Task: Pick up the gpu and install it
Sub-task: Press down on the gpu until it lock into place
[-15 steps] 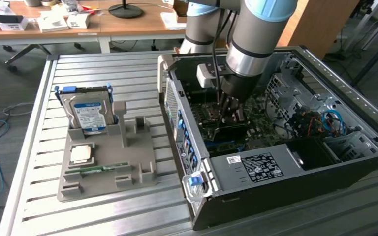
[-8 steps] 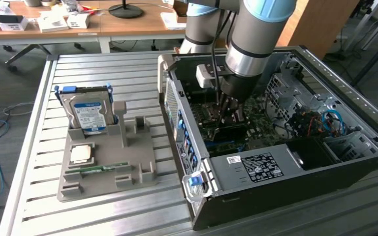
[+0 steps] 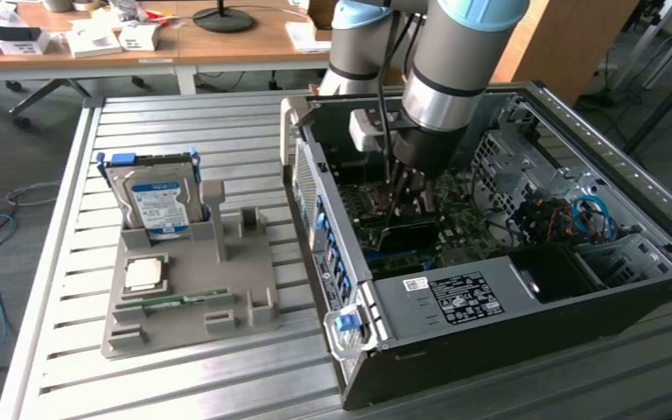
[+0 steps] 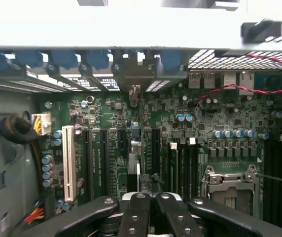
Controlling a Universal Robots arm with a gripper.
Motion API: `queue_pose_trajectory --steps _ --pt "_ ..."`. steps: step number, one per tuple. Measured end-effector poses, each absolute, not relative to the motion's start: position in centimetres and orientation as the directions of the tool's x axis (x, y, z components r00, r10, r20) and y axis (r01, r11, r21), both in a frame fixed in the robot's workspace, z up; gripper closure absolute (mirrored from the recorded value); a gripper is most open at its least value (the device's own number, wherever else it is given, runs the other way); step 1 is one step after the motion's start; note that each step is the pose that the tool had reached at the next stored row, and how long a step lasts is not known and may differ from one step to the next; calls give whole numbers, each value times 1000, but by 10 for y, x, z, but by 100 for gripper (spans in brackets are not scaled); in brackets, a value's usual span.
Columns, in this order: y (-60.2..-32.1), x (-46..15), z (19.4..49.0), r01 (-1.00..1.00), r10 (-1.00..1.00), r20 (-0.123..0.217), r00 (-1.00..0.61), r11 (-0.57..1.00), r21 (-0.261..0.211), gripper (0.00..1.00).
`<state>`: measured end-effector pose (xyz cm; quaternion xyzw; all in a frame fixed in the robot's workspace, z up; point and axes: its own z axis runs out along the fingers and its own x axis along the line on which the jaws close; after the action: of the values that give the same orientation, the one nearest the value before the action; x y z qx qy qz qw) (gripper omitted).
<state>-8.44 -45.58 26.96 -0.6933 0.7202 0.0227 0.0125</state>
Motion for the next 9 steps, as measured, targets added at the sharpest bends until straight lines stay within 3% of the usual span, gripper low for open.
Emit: queue_pose_trajectory --steps 9 --pt "-456 -84 304 -999 -998 -50 -38 38 15 89"
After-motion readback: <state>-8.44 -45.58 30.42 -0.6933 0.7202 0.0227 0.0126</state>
